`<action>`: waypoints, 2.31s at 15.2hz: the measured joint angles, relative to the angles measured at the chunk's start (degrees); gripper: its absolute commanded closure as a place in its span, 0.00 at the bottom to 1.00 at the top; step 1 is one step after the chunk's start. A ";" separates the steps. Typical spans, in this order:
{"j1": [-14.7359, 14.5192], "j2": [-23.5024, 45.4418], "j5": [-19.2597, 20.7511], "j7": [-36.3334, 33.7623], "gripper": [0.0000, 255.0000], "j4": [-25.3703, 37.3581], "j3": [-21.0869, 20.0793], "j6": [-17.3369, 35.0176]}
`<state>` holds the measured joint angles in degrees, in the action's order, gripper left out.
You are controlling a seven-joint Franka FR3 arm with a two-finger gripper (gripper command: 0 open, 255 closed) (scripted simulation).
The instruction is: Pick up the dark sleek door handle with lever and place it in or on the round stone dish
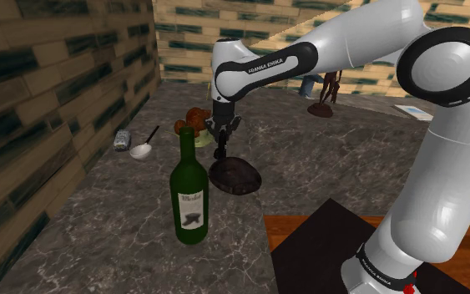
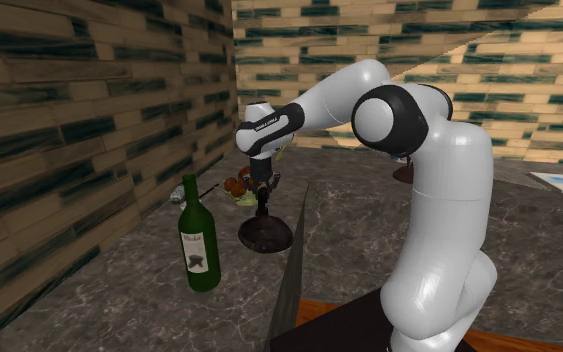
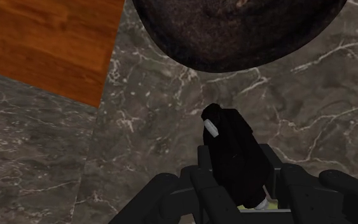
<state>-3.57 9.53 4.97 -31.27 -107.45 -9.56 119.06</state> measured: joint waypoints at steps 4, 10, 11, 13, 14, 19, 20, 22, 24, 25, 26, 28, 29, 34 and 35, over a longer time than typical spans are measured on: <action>-0.01 0.02 -0.01 0.00 1.00 0.00 -0.01 0.00; 0.06 -0.42 -0.16 0.25 1.00 1.07 0.00 -1.51; 0.08 -0.69 -0.24 0.34 1.00 1.48 0.00 -2.17; 0.02 -1.08 -0.34 0.33 1.00 2.34 -0.07 -3.42; 0.01 -1.11 -0.38 0.39 1.00 3.17 -0.09 -4.26; 0.00 -1.86 -0.62 0.68 1.00 6.09 -0.13 -7.91; -0.04 -1.89 -0.64 0.66 1.00 6.86 -0.17 -8.71; -0.03 -2.12 -0.72 0.78 1.00 8.05 -0.18 -10.13; 0.03 -2.29 -0.79 0.99 1.00 9.22 -0.14 -11.47; -0.07 -2.33 -0.79 0.87 1.00 10.07 -0.21 -12.37; -0.07 -2.40 -0.83 0.96 1.00 10.93 -0.21 -13.28; -0.06 -2.65 -0.91 1.06 1.00 12.03 -0.21 -14.63; -0.03 -2.55 -0.91 1.17 1.00 12.89 -0.19 -15.38; -0.15 -2.20 -0.89 1.26 1.00 17.19 -0.26 -19.34; -0.19 -2.01 -0.86 1.26 1.00 18.32 -0.28 -20.27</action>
<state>-3.76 7.53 4.11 -30.00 -89.13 -9.84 98.79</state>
